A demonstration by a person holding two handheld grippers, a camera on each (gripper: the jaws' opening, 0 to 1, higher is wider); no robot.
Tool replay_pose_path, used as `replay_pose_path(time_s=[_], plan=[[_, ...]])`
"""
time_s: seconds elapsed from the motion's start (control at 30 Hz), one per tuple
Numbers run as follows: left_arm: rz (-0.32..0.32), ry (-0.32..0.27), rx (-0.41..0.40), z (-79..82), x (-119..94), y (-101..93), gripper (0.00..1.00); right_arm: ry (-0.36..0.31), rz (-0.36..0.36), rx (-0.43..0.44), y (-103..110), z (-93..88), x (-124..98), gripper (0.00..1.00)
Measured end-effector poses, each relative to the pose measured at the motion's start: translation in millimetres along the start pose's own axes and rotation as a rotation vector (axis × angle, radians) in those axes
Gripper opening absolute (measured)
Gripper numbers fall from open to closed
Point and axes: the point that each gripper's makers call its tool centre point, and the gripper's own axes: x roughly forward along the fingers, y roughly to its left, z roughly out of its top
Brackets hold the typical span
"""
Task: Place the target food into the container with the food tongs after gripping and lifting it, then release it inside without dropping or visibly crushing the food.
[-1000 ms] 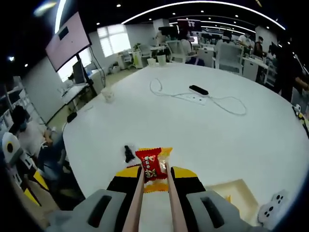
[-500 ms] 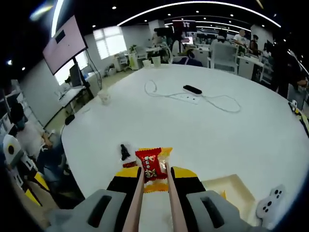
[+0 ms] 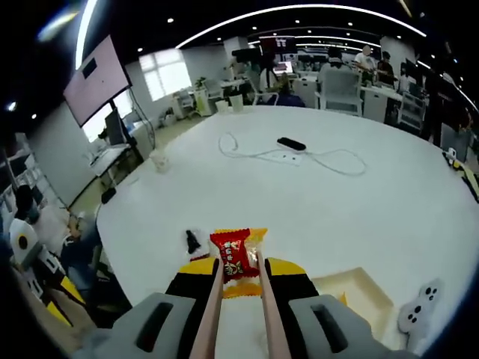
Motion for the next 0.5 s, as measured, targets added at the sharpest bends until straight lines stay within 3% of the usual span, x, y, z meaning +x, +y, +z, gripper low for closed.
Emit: replay_pose_path(time_s=[0.5], plan=[[-0.013,0.012,0.002,-2.4,3.8,-4.4,0.28,-0.008,-0.016,0.026,-9.1,-5.3,-9.3,0.23]])
